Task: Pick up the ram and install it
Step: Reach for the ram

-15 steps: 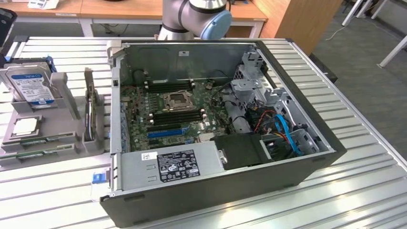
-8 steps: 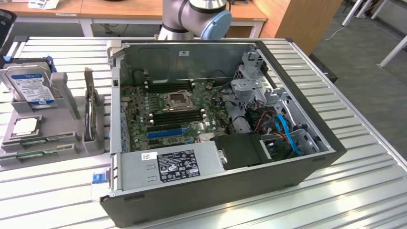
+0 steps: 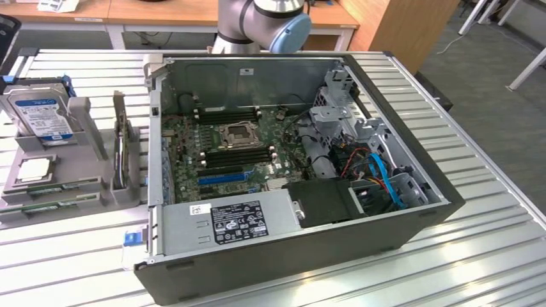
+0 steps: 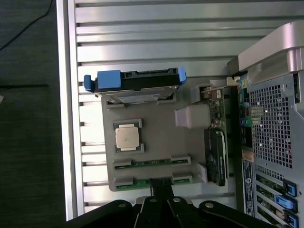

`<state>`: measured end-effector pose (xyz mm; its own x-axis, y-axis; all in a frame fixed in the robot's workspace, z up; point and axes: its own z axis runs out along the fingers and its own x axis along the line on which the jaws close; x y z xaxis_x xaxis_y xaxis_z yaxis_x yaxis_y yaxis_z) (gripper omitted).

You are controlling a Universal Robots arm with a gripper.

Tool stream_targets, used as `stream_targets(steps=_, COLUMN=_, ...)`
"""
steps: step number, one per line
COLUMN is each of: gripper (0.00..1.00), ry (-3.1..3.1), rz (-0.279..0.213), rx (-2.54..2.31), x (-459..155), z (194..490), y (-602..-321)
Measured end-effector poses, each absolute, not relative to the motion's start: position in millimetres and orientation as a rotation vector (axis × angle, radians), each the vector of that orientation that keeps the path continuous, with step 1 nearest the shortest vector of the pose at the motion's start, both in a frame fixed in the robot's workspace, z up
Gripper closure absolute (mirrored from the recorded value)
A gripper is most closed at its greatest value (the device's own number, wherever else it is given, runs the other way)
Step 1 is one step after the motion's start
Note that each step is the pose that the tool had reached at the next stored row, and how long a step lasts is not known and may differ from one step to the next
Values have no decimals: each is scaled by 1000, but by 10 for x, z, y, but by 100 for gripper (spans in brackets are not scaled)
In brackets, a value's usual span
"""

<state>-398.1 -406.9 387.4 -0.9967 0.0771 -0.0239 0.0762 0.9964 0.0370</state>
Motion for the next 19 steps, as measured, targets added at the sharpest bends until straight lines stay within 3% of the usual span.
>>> stream_targets(steps=19, gripper=90, ry=3113, rz=43, rx=120, x=-3977, z=3874, y=-4162)
